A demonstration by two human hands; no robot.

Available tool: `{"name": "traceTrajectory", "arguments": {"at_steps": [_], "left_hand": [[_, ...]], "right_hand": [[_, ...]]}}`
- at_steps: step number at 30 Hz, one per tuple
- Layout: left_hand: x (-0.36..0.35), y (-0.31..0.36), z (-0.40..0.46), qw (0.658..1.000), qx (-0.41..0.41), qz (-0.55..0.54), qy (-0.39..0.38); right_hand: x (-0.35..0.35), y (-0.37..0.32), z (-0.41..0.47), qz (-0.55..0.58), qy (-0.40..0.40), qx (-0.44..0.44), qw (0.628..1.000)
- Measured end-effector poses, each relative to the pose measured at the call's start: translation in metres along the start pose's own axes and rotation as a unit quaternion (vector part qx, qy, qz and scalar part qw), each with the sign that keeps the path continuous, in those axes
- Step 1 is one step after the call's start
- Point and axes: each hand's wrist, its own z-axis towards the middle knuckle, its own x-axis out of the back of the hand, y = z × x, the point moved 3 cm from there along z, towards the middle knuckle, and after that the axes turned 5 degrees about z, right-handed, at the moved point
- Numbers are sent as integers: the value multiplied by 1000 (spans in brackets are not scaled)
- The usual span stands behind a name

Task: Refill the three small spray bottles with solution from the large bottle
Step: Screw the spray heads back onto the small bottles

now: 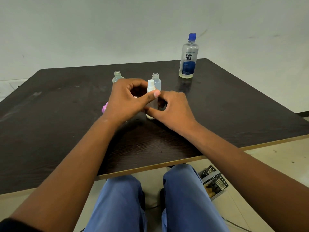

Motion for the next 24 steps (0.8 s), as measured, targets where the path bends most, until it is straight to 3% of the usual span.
{"name": "traceTrajectory", "arguments": {"at_steps": [18,24], "left_hand": [[102,-36,4,976,35,6,216],[107,-58,1,969,58,55,234]], "right_hand": [[-6,-1,-2,13,-36,4,999],[-9,-3,-3,-16,-42,25,999]]}}
